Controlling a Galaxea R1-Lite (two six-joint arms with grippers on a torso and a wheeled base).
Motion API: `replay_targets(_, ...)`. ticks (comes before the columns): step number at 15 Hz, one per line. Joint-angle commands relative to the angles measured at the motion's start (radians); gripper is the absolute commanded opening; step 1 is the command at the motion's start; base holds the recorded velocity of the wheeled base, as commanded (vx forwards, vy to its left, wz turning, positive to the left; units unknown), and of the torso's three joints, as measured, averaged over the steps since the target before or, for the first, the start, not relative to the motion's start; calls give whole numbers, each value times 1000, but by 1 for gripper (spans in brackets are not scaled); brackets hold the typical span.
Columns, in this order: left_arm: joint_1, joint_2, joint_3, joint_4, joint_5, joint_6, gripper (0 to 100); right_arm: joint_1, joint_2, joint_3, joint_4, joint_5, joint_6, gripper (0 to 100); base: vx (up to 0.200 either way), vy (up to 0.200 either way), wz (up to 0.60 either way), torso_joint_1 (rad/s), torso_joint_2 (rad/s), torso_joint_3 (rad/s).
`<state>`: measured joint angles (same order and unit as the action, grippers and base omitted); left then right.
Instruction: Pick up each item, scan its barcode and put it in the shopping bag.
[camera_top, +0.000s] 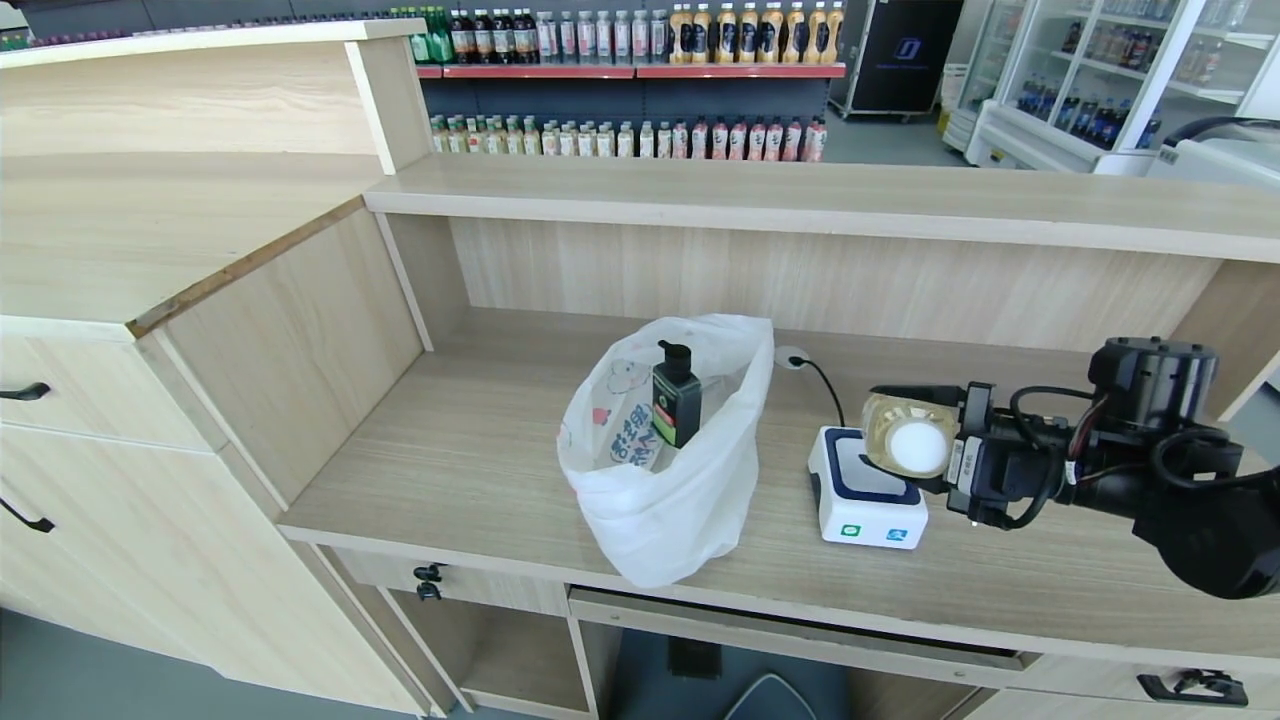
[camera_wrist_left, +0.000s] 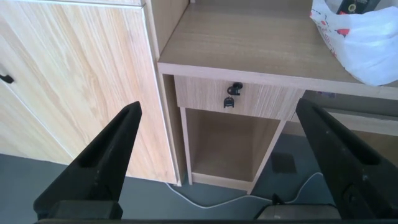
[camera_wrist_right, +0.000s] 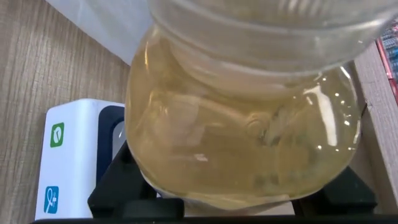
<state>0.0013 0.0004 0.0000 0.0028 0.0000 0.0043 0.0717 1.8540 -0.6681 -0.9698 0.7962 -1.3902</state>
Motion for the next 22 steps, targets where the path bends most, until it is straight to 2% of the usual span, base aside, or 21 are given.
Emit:
replay_targets(1, 0, 0, 0, 0, 0, 0, 100, 0, 19, 4, -24, 18, -3, 0, 0, 0, 0, 0, 0, 0)
replay_targets(4, 0, 0, 0, 0, 0, 0, 100, 0, 27, 8, -58, 60, -3, 0, 0, 0, 0, 0, 0, 0)
replay_targets(20, 0, 0, 0, 0, 0, 0, 100, 22, 65, 16, -130, 83, 7, 0, 0, 0, 0, 0, 0, 0)
replay_targets(21, 0, 0, 0, 0, 0, 0, 100, 26, 60, 12, -130, 83, 19, 0, 0, 0, 0, 0, 0, 0)
replay_targets(22, 0, 0, 0, 0, 0, 0, 100, 59, -13, 13, -112, 81, 160, 0, 0, 0, 0, 0, 0, 0)
